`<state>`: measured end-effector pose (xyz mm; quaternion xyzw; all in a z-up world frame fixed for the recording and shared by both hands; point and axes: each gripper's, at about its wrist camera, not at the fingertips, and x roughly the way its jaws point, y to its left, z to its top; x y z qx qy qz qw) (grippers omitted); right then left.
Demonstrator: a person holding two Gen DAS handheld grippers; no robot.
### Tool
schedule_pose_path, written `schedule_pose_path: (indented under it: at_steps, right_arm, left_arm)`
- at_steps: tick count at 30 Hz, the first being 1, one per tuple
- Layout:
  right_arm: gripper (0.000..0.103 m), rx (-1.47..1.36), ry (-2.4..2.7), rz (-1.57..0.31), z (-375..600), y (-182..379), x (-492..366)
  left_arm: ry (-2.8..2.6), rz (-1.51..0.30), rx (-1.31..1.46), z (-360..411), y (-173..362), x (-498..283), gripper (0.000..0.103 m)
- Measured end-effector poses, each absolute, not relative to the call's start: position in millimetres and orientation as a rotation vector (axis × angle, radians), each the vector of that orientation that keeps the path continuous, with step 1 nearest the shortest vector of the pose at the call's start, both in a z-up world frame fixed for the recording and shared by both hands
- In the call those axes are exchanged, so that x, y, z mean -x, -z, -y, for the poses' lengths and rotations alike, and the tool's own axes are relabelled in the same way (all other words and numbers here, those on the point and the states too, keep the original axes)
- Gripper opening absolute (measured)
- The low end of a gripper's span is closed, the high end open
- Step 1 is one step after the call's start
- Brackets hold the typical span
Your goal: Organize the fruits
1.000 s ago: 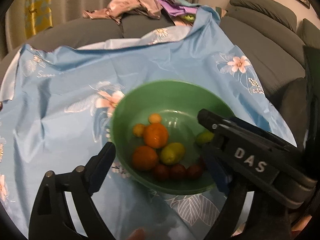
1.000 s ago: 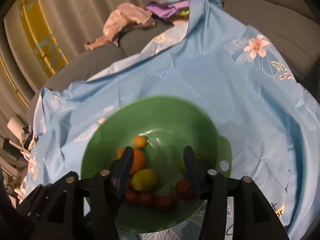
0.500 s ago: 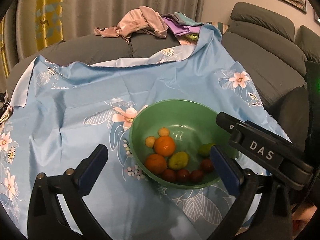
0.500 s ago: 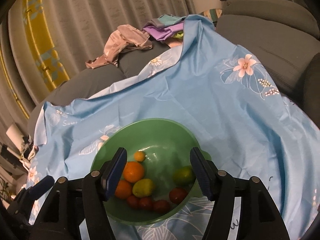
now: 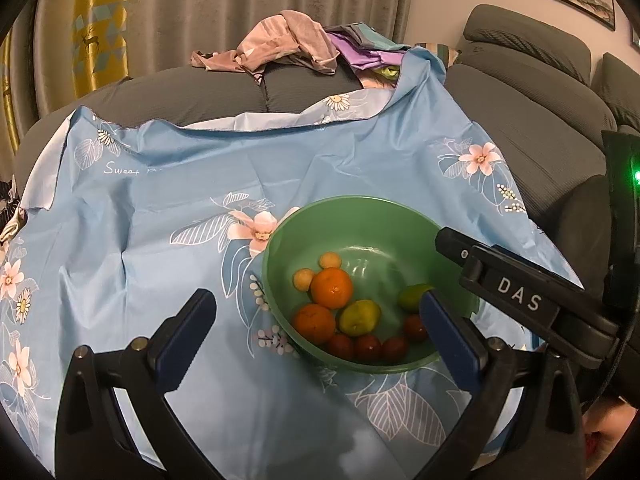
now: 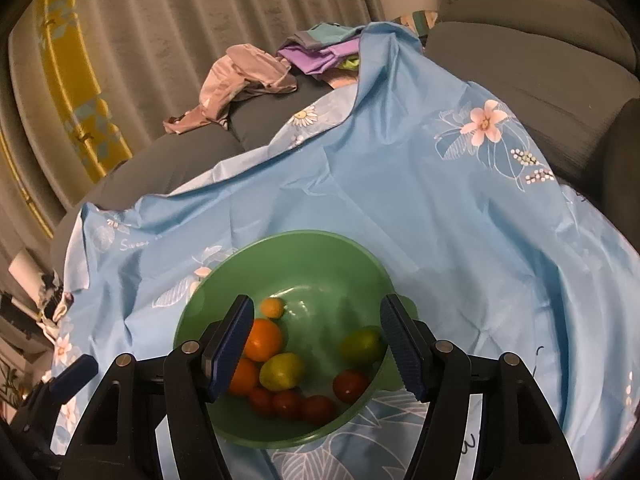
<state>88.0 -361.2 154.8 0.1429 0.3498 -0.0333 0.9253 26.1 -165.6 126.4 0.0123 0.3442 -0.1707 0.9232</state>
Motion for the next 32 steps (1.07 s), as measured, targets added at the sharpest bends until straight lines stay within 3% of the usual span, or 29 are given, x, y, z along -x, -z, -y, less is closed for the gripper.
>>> schedule_pose_path:
  at_steps: [32]
  right_arm:
    - [0.066, -0.288, 0.092, -0.730, 362.1, -152.1, -87.4]
  left_arm:
    - [0.331, -0.713, -0.012, 157.0, -126.4, -28.5, 0.102]
